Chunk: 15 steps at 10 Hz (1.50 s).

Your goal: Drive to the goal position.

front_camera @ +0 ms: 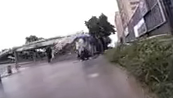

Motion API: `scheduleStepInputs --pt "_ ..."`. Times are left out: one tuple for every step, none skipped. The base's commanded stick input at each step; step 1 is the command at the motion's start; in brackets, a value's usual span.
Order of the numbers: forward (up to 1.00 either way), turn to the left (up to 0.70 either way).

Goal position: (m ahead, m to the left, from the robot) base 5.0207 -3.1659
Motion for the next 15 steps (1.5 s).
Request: scheduleStepInputs --pt "0.7 -0.02" --pt "0.7 -0.11" --pt "0.7 -0.12" --pt "0.7 -0.12" --pt "0.7 -0.11" --pt "0.7 -0.05" --pt "0.7 0.0" --pt "0.7 0.0" --pt "0.7 0.0" --pt "0.7 0.0" --pt "0.7 0.0" --pt "0.7 0.0" --pt "0.7 0.0" --pt "0.7 0.01" --pt "0.7 0.01"
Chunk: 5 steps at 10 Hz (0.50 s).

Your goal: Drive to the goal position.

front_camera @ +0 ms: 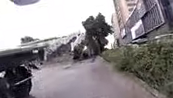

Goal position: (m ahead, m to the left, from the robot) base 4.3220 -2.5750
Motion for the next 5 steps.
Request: scheduleStepInputs --pt "0.7 0.03" --pt "0.7 0.07" --pt "0.7 0.14" --pt "0.7 0.14" --pt "0.7 0.14"
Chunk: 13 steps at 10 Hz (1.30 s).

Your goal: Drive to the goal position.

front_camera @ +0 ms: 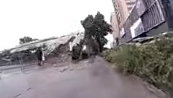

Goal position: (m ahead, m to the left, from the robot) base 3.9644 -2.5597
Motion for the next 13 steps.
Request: scheduleStepInputs --pt "0.7 0.1" --pt "0.7 0.03" --pt "0.7 0.0" --pt "0.7 0.0" --pt "0.7 0.0" --pt "0.7 0.0" --pt "0.7 0.0" --pt "0.7 0.0" --pt "0.7 0.0" --pt "0.7 0.0" --pt "0.7 0.0" --pt "0.7 0.0" --pt "0.7 0.0"
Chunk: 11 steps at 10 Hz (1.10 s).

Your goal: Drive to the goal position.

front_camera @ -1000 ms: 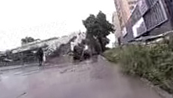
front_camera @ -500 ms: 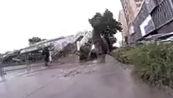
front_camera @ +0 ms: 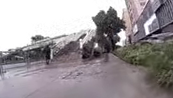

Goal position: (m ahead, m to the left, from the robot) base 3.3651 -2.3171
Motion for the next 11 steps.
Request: scheduleStepInputs --pt "0.7 0.0" --pt "0.7 0.0" --pt "0.7 0.0" --pt "0.7 0.0" --pt "0.7 0.0" --pt "0.7 0.0" --pt "0.7 0.0" --pt "0.7 0.0" --pt "0.7 0.0" --pt "0.7 0.0" --pt "0.7 -0.01"
